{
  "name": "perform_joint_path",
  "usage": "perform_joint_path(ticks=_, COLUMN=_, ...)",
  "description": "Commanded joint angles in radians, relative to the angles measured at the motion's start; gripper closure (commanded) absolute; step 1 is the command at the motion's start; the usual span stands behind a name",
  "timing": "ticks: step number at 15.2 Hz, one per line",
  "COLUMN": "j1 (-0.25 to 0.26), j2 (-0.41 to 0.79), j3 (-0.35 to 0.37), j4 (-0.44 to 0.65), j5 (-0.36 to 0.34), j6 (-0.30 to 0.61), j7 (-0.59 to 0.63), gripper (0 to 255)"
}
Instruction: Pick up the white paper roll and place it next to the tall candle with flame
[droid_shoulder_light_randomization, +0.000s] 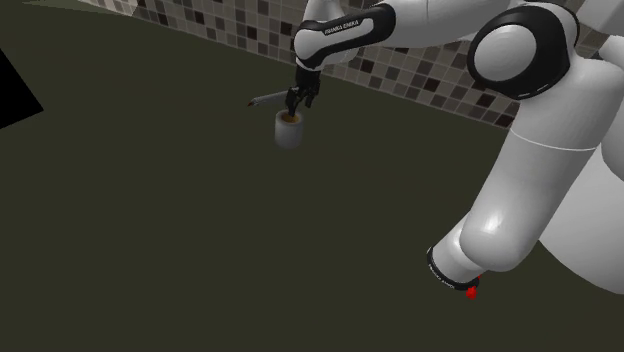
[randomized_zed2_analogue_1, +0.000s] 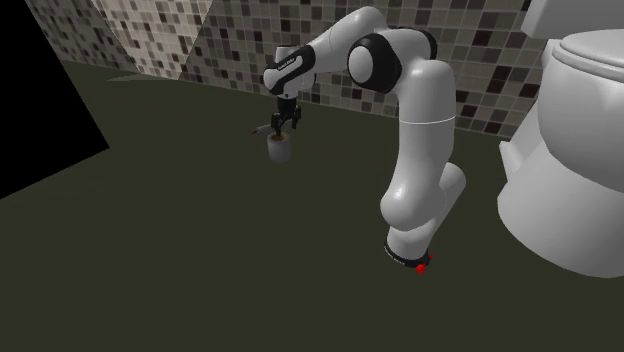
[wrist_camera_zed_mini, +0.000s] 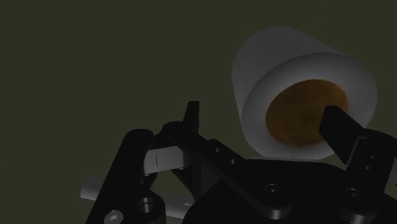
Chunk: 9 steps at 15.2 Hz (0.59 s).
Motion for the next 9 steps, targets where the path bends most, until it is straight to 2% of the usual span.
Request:
perform_joint_path(ticks=1, j1=-0.002, j2=-0.028, j3=-0.002, j4=0.026, j5=-0.002, j6=-0.054, j7=0.0, gripper=0)
perform_joint_path(ticks=2, j1=-0.003, j2=-0.038, j3=-0.002, j4=0.038, j5=-0.002, j6=-0.077, j7=0.0, gripper=0)
perform_joint_path(ticks=9, j1=-0.003, j2=-0.038, j3=-0.002, j4=0.038, j5=-0.002, j6=-0.077, j7=0.0, gripper=0)
